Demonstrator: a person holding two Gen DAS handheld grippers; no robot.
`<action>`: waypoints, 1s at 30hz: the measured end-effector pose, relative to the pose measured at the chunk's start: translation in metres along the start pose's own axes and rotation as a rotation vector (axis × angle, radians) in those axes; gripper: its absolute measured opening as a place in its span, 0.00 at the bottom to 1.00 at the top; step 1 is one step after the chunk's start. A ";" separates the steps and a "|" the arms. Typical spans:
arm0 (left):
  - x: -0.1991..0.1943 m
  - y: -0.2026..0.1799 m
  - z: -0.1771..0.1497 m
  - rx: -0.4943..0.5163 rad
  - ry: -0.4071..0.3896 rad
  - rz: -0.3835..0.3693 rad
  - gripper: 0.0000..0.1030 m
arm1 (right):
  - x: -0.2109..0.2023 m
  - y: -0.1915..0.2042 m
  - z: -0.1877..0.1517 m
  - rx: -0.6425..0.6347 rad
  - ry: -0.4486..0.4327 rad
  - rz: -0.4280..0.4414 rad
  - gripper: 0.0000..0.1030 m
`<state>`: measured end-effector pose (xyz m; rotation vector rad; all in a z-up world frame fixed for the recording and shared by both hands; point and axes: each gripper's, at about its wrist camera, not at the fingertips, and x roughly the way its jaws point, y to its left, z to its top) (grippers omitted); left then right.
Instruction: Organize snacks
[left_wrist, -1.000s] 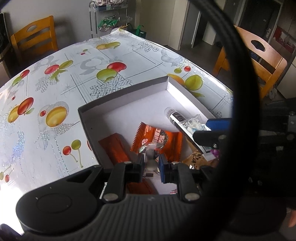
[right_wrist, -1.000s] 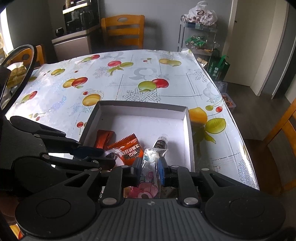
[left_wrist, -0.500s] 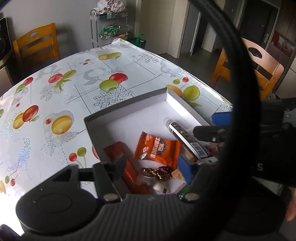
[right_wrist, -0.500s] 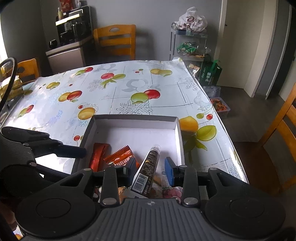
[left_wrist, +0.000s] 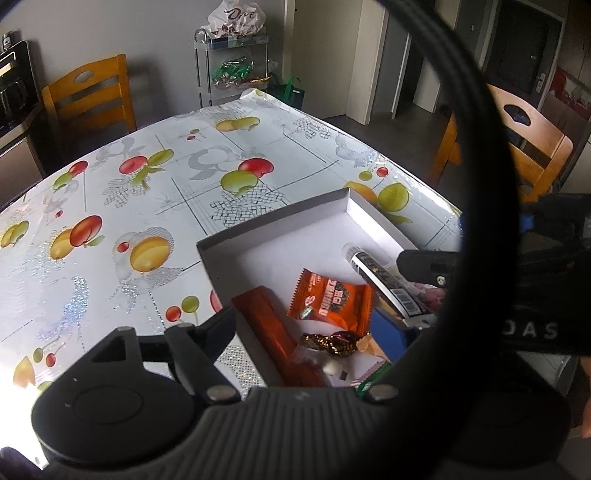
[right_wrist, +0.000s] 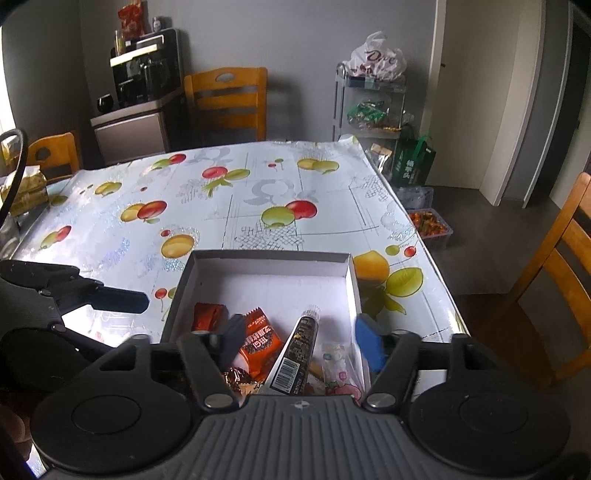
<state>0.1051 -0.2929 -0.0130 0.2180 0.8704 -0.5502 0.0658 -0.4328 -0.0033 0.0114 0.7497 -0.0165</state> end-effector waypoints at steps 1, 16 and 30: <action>-0.002 0.000 -0.001 0.002 -0.002 0.007 0.85 | -0.002 -0.001 0.000 0.003 -0.004 -0.002 0.70; -0.029 0.012 -0.013 0.005 -0.022 -0.011 0.88 | -0.023 0.006 -0.006 0.037 -0.028 -0.024 0.82; -0.050 0.009 -0.023 0.062 -0.050 -0.039 0.93 | -0.043 0.018 -0.012 0.046 -0.051 -0.051 0.83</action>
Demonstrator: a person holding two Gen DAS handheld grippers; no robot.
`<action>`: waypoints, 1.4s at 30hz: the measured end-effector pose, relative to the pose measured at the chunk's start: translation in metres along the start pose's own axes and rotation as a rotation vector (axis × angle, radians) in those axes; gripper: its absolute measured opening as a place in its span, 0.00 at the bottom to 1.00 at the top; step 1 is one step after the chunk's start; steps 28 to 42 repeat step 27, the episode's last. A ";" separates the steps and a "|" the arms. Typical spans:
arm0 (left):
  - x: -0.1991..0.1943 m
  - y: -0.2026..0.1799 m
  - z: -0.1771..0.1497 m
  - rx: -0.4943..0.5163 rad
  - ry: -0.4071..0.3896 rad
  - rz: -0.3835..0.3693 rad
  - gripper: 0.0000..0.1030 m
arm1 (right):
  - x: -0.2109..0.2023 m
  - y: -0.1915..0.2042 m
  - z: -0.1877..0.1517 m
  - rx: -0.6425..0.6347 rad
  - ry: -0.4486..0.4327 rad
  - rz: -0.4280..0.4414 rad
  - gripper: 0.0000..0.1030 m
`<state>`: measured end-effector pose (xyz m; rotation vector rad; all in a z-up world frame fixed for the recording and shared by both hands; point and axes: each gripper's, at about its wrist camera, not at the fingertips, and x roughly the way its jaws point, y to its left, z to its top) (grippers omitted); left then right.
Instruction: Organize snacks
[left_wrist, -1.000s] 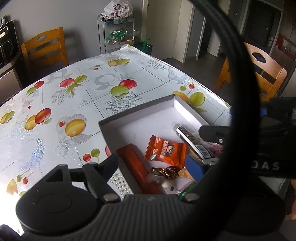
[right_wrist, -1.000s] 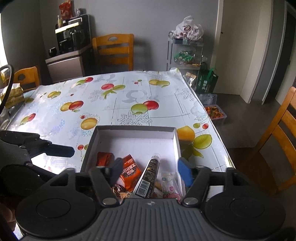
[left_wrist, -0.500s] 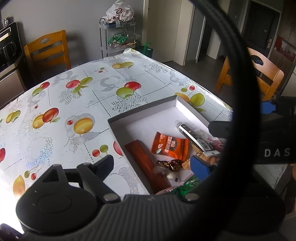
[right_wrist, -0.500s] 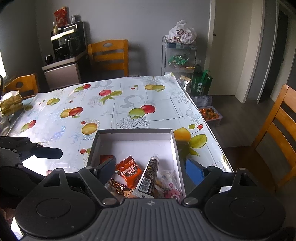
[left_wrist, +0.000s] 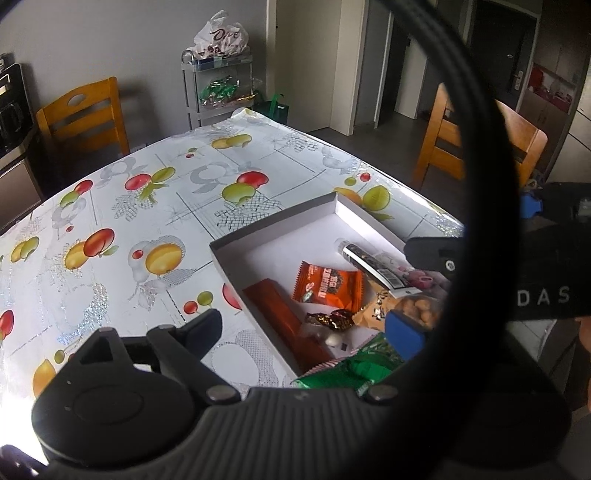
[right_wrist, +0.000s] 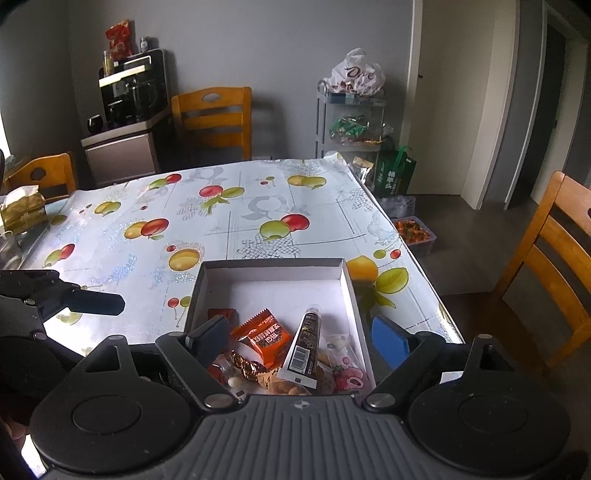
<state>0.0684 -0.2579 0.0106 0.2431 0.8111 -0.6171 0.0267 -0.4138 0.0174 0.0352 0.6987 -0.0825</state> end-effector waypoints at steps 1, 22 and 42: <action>-0.001 0.000 -0.001 0.002 0.000 -0.003 0.93 | -0.001 0.001 -0.001 0.000 0.000 -0.003 0.83; -0.018 -0.003 -0.009 0.039 -0.064 -0.037 0.99 | -0.018 0.011 -0.010 0.016 -0.012 -0.044 0.83; -0.020 -0.008 -0.009 0.069 -0.081 -0.041 0.99 | -0.019 0.010 -0.012 0.025 -0.010 -0.049 0.83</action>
